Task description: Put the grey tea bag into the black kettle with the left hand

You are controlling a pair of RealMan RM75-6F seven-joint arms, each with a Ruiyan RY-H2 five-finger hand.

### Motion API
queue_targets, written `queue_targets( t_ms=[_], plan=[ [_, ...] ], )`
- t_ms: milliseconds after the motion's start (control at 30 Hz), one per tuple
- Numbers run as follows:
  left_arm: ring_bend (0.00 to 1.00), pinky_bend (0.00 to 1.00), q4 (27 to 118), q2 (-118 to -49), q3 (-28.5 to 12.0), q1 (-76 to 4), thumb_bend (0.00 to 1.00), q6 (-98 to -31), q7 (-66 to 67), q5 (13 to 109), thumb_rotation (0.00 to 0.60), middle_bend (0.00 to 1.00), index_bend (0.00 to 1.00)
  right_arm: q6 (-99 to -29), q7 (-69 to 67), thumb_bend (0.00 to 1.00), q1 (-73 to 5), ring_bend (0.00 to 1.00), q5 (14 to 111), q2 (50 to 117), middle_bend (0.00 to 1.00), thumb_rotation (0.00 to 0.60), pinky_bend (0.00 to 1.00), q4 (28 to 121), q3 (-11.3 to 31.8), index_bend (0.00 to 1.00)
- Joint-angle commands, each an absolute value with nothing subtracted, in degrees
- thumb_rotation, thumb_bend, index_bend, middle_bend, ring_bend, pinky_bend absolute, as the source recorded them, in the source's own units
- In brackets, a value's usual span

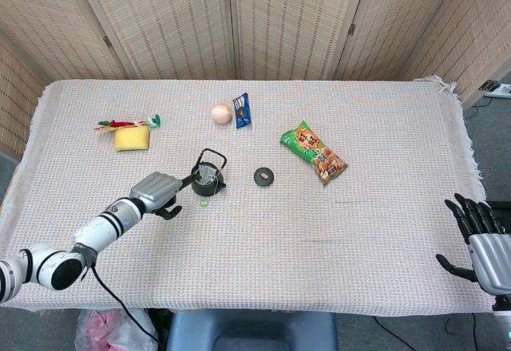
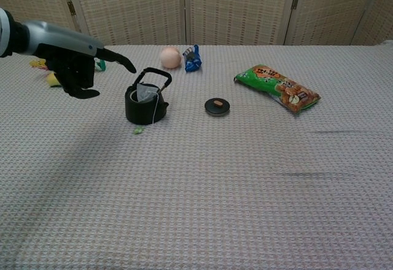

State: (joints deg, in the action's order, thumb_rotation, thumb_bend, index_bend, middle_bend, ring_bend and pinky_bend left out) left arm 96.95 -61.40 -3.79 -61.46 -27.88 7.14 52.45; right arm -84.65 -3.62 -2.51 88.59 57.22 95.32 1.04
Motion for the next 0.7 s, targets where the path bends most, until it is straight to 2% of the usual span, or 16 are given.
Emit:
queue_targets(
  t_ms=[33,700],
  plan=[
    [0.99,1.00,93.2,-64.0,-4.4,-62.6,0.54,-25.5,5.4,52.8,0.600,1.00,0.00,-84.6,-3.5,0.13,-2.5,0.00,88.4,57.2,0.00,0.600,0.00,95.3,1.1,0.00],
    [1.00,1.00,83.9,-71.1,-3.7,-65.9,0.55,-21.5,1.9,51.3,0.600,1.00,0.00,-83.6,-2.8,0.13,-2.8,0.00,87.3,57.5,0.00,0.600,0.00,95.4,1.3,0.00]
  ],
)
